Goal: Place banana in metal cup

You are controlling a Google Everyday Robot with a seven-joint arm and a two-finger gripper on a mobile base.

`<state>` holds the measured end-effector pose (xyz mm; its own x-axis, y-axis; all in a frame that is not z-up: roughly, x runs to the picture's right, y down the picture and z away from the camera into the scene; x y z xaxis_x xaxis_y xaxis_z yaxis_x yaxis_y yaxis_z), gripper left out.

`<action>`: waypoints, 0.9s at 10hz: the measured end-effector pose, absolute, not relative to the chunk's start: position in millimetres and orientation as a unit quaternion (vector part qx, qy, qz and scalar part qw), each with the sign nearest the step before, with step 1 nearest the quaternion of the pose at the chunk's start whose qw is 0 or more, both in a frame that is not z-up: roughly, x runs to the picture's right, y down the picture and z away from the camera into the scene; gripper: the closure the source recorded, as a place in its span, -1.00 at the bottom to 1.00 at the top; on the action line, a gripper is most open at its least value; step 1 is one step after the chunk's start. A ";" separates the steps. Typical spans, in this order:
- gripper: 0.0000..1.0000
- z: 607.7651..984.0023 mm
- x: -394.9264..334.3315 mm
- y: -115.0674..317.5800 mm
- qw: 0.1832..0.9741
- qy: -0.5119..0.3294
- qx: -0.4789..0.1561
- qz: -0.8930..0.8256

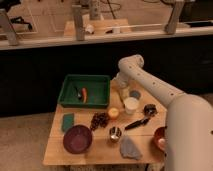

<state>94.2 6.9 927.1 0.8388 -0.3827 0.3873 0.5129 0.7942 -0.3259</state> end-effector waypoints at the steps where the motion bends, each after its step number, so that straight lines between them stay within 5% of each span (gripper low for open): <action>1: -0.60 935.8 95.8 13.4 0.933 -0.150 -0.221 -0.242; 9: -0.60 952.6 138.9 30.9 0.906 -0.214 -0.226 -0.287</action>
